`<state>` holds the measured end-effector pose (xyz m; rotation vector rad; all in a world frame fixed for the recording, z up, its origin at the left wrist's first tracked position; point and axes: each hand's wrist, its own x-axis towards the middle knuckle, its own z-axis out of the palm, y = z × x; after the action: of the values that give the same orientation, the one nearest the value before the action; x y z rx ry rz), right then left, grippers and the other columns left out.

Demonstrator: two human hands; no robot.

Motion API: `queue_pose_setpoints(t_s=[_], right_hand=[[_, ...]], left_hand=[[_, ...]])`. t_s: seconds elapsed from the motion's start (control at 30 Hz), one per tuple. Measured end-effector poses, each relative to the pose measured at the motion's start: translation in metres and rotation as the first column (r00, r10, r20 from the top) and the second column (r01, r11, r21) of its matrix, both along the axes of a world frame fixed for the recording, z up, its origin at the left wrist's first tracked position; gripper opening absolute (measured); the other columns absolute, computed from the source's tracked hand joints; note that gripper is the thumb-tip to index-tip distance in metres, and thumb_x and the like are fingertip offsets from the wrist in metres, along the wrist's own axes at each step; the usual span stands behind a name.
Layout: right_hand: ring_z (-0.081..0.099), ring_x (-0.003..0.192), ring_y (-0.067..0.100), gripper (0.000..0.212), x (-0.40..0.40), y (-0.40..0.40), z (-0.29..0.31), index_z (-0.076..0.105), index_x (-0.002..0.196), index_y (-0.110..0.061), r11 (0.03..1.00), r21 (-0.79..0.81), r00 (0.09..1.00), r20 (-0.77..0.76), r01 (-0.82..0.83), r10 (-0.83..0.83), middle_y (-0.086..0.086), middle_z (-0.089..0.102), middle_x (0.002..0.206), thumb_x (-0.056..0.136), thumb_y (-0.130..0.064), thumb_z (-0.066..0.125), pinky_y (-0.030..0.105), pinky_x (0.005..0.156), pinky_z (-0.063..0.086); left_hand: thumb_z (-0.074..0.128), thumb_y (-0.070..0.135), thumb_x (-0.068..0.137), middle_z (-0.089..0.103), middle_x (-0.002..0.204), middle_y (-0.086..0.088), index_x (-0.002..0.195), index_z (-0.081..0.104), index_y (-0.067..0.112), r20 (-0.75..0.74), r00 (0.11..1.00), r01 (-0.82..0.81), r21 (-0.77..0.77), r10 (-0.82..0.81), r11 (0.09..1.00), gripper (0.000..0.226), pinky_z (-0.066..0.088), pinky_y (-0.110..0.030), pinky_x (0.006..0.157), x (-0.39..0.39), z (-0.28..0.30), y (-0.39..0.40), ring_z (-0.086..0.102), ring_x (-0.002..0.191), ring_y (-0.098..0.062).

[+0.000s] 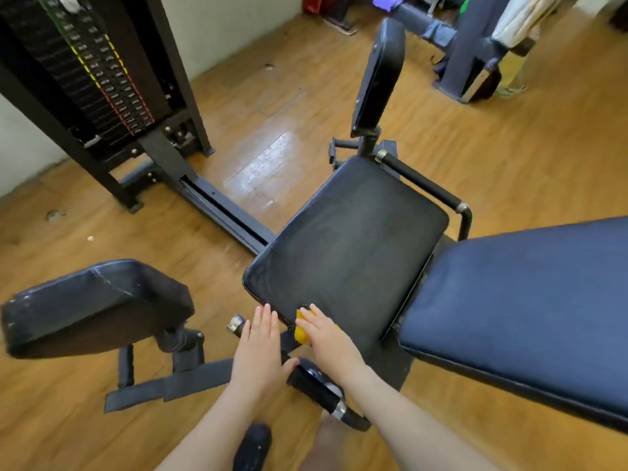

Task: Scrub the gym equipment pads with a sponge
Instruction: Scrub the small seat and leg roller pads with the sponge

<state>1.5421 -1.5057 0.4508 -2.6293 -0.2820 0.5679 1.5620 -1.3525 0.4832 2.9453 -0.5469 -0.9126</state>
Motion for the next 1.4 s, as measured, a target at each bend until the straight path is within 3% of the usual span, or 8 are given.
queue_pose_setpoints(t_s=[0.13,0.27,0.37,0.4,0.5,0.63,0.97,1.4], right_hand=[[0.006,0.144,0.014,0.058,-0.05,0.008,0.024,0.025,0.146,-0.015,0.984,-0.065,0.986,0.042,0.164,-0.161,-0.001,0.003,0.157,0.093,-0.002,0.043,0.029,0.113,0.022],[0.003,0.145,0.017,0.061,-0.102,0.003,0.043,0.017,0.148,-0.016,0.951,-0.12,0.958,0.05,0.286,-0.282,0.002,0.004,0.157,0.093,-0.001,0.04,0.03,0.115,0.016],[0.005,0.145,0.02,0.056,-0.152,-0.015,0.058,0.023,0.146,-0.012,0.896,-0.103,0.902,0.051,0.431,-0.428,0.005,0.01,0.157,0.094,0.002,0.037,0.032,0.116,0.013],[0.005,0.145,0.02,0.056,-0.171,-0.022,0.064,0.024,0.146,-0.011,0.865,-0.105,0.872,0.054,0.49,-0.487,0.005,0.011,0.157,0.093,0.005,0.035,0.033,0.116,0.013],[0.004,0.145,0.019,0.058,-0.238,-0.047,0.081,0.027,0.145,-0.012,0.741,-0.1,0.747,0.075,0.665,-0.66,0.003,0.014,0.156,0.092,0.01,0.035,0.033,0.115,0.015],[0.007,0.144,0.019,0.056,-0.344,-0.089,0.106,0.027,0.145,-0.012,0.554,-0.128,0.561,0.028,0.823,-0.827,0.002,0.01,0.157,0.093,0.007,0.036,0.035,0.109,0.028],[0.007,0.144,0.021,0.056,-0.577,-0.181,0.176,0.029,0.144,-0.009,0.059,-0.198,0.096,0.179,0.978,-0.979,0.005,0.005,0.157,0.091,0.008,0.038,0.032,0.109,0.029],[0.011,0.144,0.019,0.06,-0.681,-0.344,0.218,0.028,0.145,-0.012,-0.265,-0.156,-0.209,0.305,0.952,-0.929,0.003,0.01,0.157,0.09,0.01,0.037,0.03,0.107,0.03]], left_hand=[[0.042,0.056,0.094,-0.002,0.159,-0.015,0.151,0.002,0.005,0.032,0.987,0.159,-0.013,-0.159,0.987,0.087,0.002,-0.04,0.118,-0.027,0.03,0.009,-0.003,0.147,-0.03],[0.084,0.045,0.056,0.059,0.124,-0.025,0.118,0.062,-0.008,0.157,0.925,0.354,-0.016,-0.347,0.935,0.084,0.049,-0.05,0.089,-0.052,0.039,0.014,0.059,0.114,-0.039],[0.056,0.04,0.066,0.066,0.111,-0.024,0.102,0.071,-0.007,0.188,0.848,0.504,0.011,-0.496,0.864,0.061,0.055,-0.05,0.075,-0.075,0.035,-0.009,0.066,0.1,-0.038],[0.063,0.041,0.063,0.066,0.111,-0.024,0.102,0.071,-0.007,0.196,0.809,0.563,0.009,-0.554,0.826,0.062,0.055,-0.051,0.074,-0.086,0.039,-0.023,0.066,0.101,-0.038],[0.081,0.046,0.061,0.052,0.136,-0.02,0.129,0.055,-0.003,0.103,0.695,0.711,0.047,-0.711,0.702,0.088,0.044,-0.049,0.099,-0.139,0.075,-0.079,0.044,0.131,-0.033],[0.03,0.045,0.099,-0.004,0.16,-0.011,0.152,0.0,0.005,0.101,0.494,0.864,0.05,-0.864,0.5,0.073,0.001,-0.043,0.118,-0.225,0.105,-0.157,-0.007,0.147,-0.026],[0.023,0.051,0.099,-0.012,0.159,-0.012,0.15,-0.01,0.004,0.189,0.068,0.998,-0.007,-0.98,0.068,0.077,-0.002,-0.042,0.119,-0.435,0.144,-0.321,-0.013,0.146,-0.026],[0.025,0.048,0.1,-0.01,0.159,-0.012,0.15,-0.007,0.003,0.323,-0.202,0.978,0.023,-0.925,-0.206,0.075,-0.005,-0.043,0.118,-0.547,0.177,-0.526,-0.012,0.146,-0.026]])
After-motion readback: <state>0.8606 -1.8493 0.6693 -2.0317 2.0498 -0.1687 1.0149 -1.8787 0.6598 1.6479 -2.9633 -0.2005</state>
